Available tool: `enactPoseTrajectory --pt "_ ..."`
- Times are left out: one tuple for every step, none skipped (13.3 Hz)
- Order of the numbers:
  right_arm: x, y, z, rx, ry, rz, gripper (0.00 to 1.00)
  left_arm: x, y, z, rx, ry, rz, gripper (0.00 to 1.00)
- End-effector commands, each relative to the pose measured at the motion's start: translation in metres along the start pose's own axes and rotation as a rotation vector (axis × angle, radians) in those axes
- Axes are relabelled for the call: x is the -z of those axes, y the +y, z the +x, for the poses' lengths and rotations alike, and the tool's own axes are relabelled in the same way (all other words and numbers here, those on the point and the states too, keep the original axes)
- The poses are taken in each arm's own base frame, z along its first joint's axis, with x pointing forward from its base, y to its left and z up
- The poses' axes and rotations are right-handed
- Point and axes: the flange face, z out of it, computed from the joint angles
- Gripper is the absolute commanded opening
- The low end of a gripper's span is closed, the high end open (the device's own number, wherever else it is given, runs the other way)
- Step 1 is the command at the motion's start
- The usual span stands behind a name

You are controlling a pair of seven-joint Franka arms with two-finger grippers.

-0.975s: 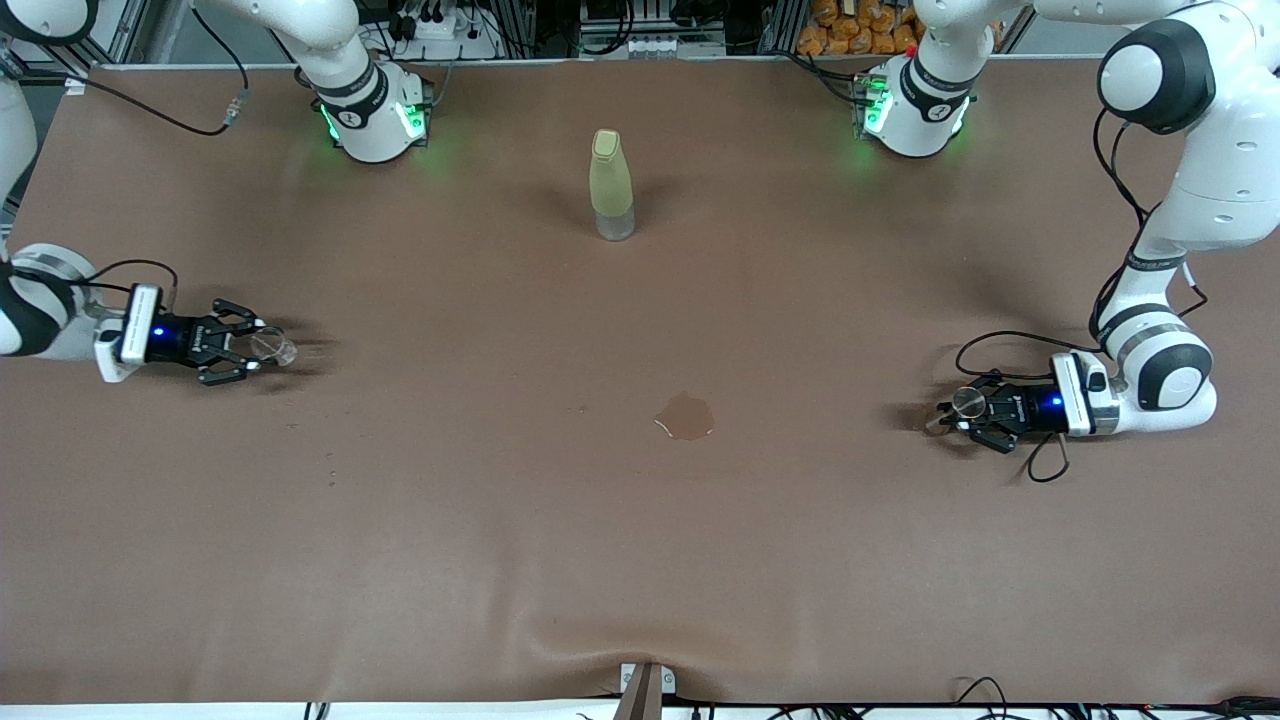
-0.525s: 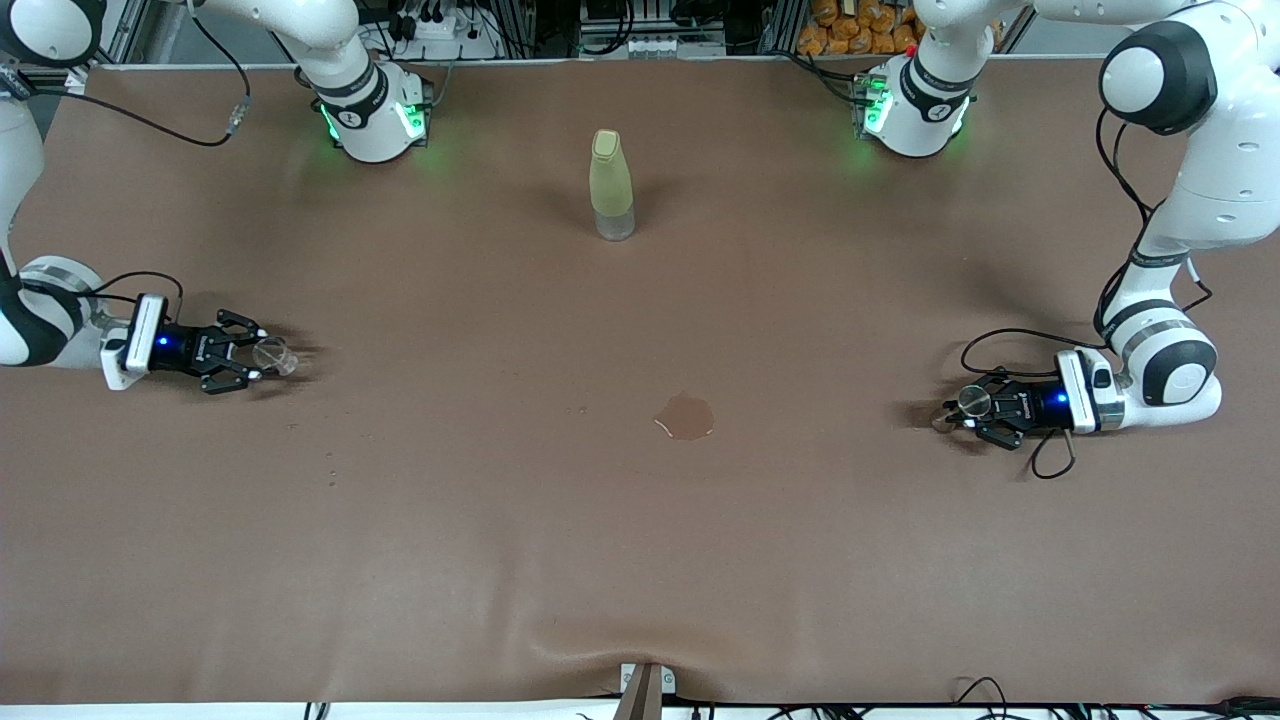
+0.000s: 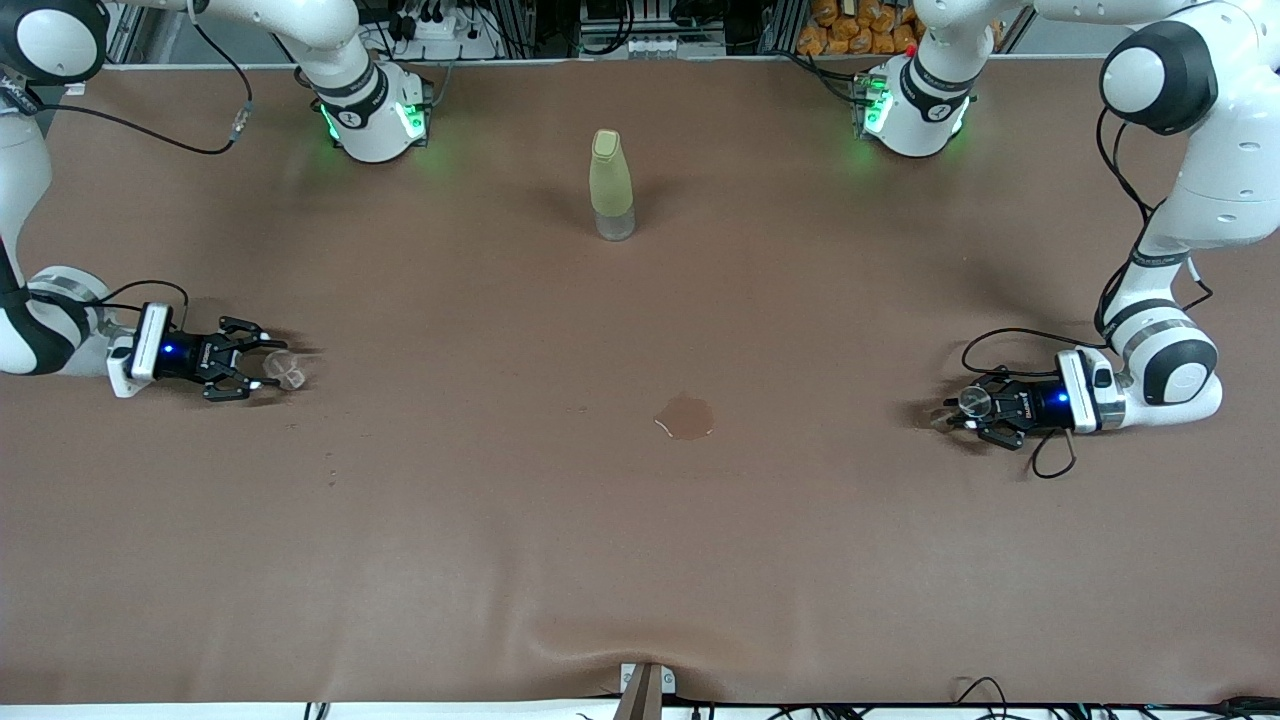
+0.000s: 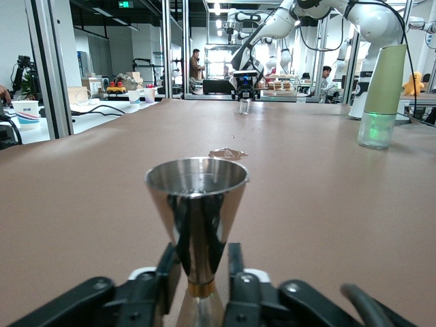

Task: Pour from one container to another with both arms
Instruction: 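Set the beaker down with the right gripper while the left gripper sets the jigger down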

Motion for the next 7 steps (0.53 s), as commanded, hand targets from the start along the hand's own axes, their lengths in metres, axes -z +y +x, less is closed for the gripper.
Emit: enactPoseTrajectory --pt "0.029 0.031 0.035 -0.013 -0.023 0.011 1.0 0.006 0.001 0.006 0.003 -0.008 -0.006 0.97" --pt "0.034 0.036 0.049 -0.026 -0.03 0.019 1.0 0.01 0.002 0.006 0.01 -0.015 -0.004 1.0" --pt "0.038 0.039 0.058 -0.062 -0.039 0.017 1.0 0.017 0.001 0.008 0.009 -0.046 -0.026 1.0" --pt "0.042 0.045 0.072 -0.095 -0.053 0.015 1.0 0.023 -0.001 0.015 -0.005 -0.077 -0.043 1.0" --pt "0.046 0.053 0.091 -0.136 -0.081 0.023 1.0 0.034 -0.002 0.017 -0.004 -0.105 -0.041 1.0" --pt "0.051 0.063 0.116 -0.185 -0.118 0.027 1.0 0.051 -0.004 0.023 0.017 -0.148 -0.041 1.0" --pt "0.054 0.075 0.147 -0.256 -0.181 0.025 1.0 0.064 -0.009 0.032 0.042 -0.192 -0.051 1.0"
